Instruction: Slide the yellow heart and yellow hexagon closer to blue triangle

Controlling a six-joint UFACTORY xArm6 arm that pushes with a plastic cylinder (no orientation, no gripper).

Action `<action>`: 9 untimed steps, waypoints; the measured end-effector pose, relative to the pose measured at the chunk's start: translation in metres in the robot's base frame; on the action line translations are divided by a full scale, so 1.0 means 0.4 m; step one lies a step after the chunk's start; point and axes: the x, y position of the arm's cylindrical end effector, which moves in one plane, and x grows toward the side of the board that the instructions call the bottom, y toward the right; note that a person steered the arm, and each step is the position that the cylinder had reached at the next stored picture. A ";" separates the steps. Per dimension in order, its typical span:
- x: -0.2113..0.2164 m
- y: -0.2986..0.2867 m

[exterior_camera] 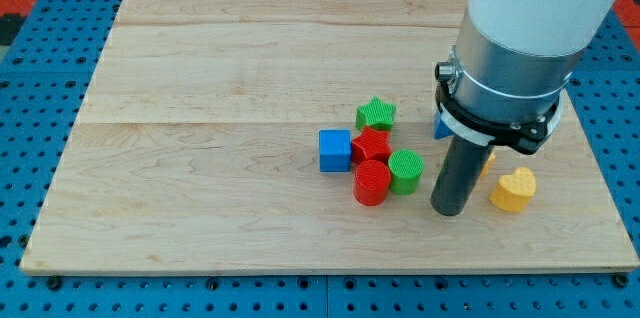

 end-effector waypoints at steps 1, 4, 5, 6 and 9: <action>-0.008 -0.005; 0.079 0.028; 0.142 0.198; 0.054 0.275; -0.110 0.122</action>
